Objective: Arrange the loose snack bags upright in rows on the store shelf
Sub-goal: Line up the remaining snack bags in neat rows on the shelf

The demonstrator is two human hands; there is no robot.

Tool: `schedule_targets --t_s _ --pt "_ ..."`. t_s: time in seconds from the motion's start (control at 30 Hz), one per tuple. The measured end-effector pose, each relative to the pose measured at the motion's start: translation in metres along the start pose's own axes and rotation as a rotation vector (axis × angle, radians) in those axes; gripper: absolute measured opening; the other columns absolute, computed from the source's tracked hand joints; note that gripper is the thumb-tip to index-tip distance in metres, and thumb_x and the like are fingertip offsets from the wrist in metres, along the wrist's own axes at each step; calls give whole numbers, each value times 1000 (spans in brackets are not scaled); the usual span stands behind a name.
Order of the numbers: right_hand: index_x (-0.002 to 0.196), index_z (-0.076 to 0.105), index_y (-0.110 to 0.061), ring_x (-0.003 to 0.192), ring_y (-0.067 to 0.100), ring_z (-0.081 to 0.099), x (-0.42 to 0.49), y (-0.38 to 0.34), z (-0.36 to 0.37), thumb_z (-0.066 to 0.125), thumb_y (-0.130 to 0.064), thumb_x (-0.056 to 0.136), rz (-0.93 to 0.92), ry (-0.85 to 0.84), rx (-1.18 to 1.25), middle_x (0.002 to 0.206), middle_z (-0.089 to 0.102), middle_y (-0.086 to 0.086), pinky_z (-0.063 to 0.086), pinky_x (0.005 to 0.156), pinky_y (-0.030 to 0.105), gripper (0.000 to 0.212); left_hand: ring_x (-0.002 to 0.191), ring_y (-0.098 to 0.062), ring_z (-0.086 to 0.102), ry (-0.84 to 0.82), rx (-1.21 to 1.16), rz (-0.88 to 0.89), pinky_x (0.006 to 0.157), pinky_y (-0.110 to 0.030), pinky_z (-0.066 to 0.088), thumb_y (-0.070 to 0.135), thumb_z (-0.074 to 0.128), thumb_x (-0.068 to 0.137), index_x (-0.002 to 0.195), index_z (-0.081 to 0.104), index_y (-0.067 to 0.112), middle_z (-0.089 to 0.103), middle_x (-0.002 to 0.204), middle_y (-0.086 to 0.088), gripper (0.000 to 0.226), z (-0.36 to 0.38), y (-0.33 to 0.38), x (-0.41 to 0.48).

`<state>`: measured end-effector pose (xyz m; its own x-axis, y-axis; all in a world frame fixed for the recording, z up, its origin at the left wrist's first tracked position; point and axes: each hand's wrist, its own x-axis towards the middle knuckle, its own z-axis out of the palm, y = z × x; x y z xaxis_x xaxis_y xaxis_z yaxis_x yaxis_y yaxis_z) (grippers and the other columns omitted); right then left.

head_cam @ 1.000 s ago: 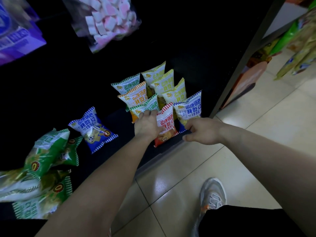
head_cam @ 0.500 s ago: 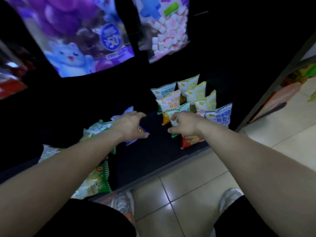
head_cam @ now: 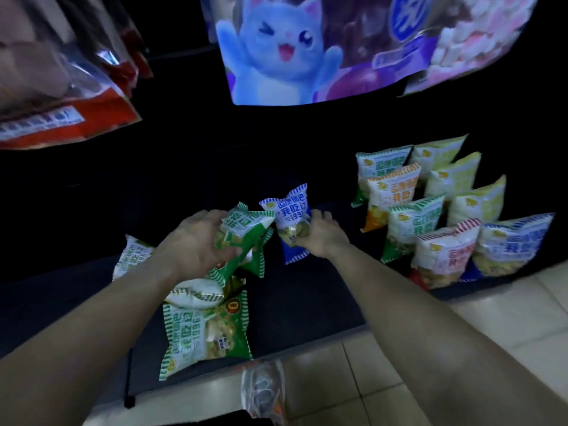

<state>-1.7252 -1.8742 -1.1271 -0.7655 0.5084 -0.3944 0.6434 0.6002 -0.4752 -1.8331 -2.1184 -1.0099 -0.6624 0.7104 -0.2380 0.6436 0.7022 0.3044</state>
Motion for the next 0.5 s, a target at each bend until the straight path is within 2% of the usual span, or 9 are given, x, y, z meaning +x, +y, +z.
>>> schedule_targets --t_s 0.13,0.2,0.3,0.4,0.5 --pt "151 16 -14 131 36 39 35 5 32 75 -58 71 136 5 175 147 34 13 42 100 47 109 136 -23 36 -26 -34 -13 107 -38 36 59 67 80 151 25 27 38 149 -2 88 8 6 17" --pt "146 27 -14 125 33 46 44 8 39 77 -59 66 160 -20 252 141 42 11 44 97 46 105 140 -23 30 -75 -20 -31 111 -40 32 62 65 79 152 21 28 32 154 -3 91 14 11 22" --pt "126 44 -18 108 27 55 43 12 32 83 -56 56 117 7 231 122 52 6 51 86 41 90 142 -23 26 -111 -12 -26 113 -40 30 63 65 80 152 20 28 26 157 -3 92 18 20 25" --pt "114 45 -23 99 22 57 24 18 11 84 -50 49 55 40 190 109 54 1 53 80 40 81 140 -23 28 -117 -21 -13 112 -42 32 61 65 81 152 20 27 28 156 -4 91 16 33 25" --pt "120 43 -24 99 19 56 -7 27 -18 80 -53 46 -19 109 182 108 52 -1 52 79 39 88 139 -23 29 -87 -61 -1 111 -42 32 58 67 80 151 22 26 31 154 -4 90 11 52 26"
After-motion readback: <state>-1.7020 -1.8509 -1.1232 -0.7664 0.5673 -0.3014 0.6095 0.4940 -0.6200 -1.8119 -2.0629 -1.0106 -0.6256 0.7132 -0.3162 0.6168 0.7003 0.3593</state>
